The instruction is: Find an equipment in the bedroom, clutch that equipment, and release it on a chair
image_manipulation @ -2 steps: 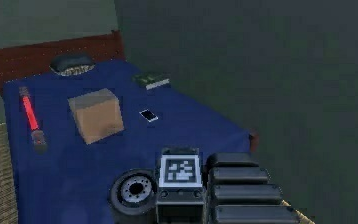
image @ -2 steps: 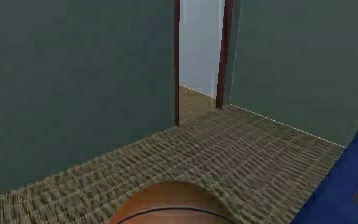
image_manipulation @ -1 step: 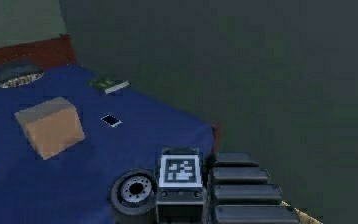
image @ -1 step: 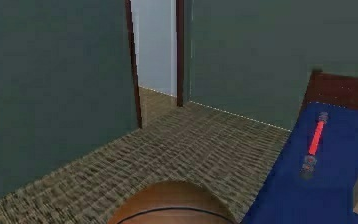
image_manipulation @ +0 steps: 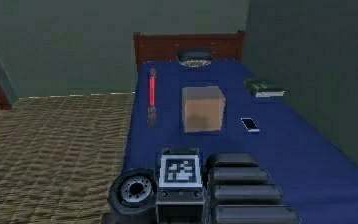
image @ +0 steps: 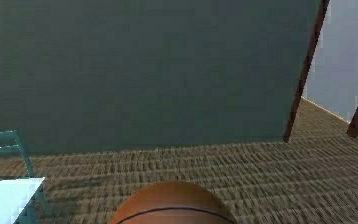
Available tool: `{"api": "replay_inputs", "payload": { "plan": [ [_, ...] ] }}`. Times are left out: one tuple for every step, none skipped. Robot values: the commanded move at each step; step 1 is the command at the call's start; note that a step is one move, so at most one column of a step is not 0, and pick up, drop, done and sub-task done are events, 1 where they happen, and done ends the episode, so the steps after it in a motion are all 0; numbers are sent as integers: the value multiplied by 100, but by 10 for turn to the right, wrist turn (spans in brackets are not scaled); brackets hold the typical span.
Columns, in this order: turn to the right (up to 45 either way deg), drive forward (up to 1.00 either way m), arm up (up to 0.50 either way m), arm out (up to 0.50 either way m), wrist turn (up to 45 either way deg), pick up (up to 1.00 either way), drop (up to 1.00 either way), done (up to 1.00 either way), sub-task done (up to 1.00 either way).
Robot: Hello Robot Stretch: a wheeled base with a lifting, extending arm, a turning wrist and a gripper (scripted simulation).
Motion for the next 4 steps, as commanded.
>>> {"api": "replay_inputs", "payload": {
  "plan": [
    [-180,0,0,0,0,0,0,0,0],
    [450,0,0,0,0,0,0,0,0],
    [240,0,0,0,0,0,0,0,0],
    [-450,0,0,0,0,0,0,0,0]
  ]
}}
